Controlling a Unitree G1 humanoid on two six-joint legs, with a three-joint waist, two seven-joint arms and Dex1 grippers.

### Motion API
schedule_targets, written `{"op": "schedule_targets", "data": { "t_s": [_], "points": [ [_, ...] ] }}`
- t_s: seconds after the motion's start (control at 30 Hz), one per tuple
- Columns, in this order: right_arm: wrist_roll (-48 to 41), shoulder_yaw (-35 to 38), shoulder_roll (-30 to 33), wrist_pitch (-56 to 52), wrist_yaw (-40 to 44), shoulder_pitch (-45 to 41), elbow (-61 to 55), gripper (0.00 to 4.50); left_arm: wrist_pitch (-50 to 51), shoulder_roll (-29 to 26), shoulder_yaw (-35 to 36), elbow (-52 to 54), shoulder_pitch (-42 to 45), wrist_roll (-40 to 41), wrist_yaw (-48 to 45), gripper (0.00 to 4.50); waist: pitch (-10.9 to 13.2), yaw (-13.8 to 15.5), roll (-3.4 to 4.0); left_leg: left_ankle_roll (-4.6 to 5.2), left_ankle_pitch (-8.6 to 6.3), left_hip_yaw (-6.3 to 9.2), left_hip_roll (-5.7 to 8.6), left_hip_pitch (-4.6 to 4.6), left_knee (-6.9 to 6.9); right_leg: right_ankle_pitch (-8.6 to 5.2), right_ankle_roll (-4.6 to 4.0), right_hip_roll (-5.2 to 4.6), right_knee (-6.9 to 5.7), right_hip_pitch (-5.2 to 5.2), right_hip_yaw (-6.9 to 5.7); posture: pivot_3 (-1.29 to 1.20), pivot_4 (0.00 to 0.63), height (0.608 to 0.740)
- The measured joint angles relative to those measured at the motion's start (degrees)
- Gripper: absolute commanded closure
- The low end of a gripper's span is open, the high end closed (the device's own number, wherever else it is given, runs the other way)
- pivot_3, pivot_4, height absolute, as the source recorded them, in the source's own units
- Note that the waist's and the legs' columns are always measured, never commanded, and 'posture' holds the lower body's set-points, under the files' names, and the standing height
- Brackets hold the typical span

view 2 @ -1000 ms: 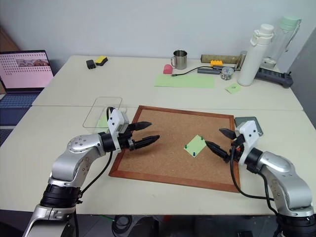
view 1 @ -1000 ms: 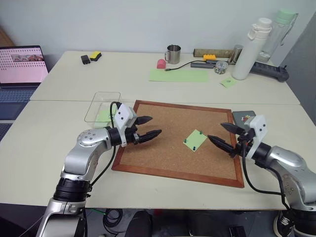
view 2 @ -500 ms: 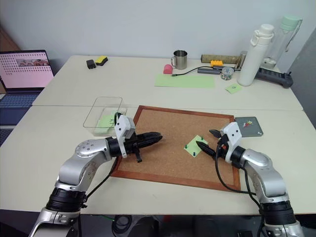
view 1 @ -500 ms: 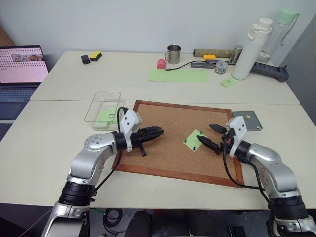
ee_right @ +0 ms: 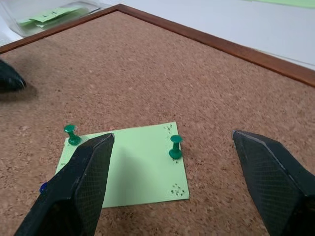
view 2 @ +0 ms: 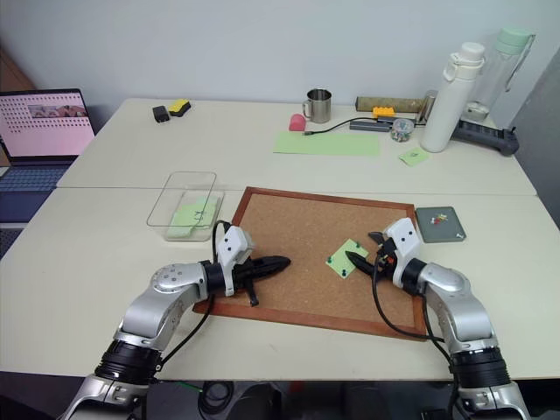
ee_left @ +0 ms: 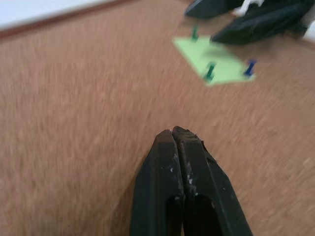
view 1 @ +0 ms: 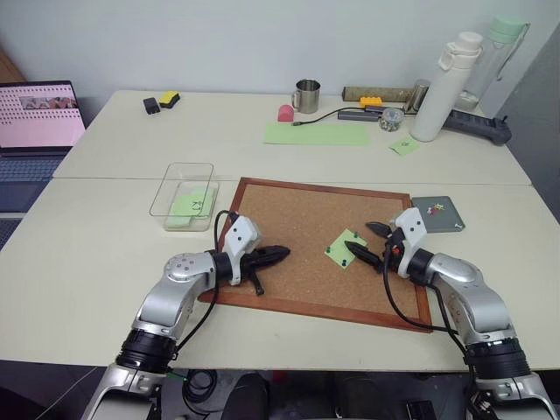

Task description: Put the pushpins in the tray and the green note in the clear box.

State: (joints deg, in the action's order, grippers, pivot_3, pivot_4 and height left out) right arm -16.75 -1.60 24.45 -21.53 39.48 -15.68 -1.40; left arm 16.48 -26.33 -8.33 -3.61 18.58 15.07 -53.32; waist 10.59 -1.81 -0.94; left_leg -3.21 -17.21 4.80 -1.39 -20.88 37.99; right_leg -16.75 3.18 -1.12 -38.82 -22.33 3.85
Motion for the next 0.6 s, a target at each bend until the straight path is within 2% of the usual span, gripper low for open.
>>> {"op": "schedule_targets", "data": {
  "t_s": [0.2, 0.3, 0.6],
  "points": [
    [0.3, -0.7, -1.0, 0.4, 0.1, -1.3, 1.9, 0.51, -2.1, 0.3, -0.6, -0.9, -0.1, -1.0, -0.2, 4.49, 0.0, 0.1, 0.07, 0.00, 0.00, 0.00, 0.02, 0.01, 0.01, 0.00, 0.00, -0.02, -0.01, 0.03, 0.00, 0.00, 0.150, 0.740],
    [0.3, -0.7, -1.4, 0.4, 0.1, -1.6, 3.0, 0.93, -2.2, 0.3, -0.6, -1.1, -0.1, -1.1, -0.1, 4.50, -0.1, 0.1, 0.14, 0.00, 0.00, 0.00, 0.02, 0.02, 0.01, 0.00, 0.00, -0.02, -0.02, 0.03, 0.01, 0.00, 0.150, 0.740],
    [0.2, -0.7, -2.1, 0.9, 0.1, -2.0, 3.9, 2.87, -1.9, 0.3, -0.5, -1.0, -0.2, -1.1, -0.1, 4.50, -0.1, 0.1, 0.19, 0.00, 0.00, 0.00, 0.02, 0.03, 0.01, 0.00, 0.00, -0.02, -0.01, 0.03, 0.01, 0.00, 0.150, 0.740]
  ]
}}
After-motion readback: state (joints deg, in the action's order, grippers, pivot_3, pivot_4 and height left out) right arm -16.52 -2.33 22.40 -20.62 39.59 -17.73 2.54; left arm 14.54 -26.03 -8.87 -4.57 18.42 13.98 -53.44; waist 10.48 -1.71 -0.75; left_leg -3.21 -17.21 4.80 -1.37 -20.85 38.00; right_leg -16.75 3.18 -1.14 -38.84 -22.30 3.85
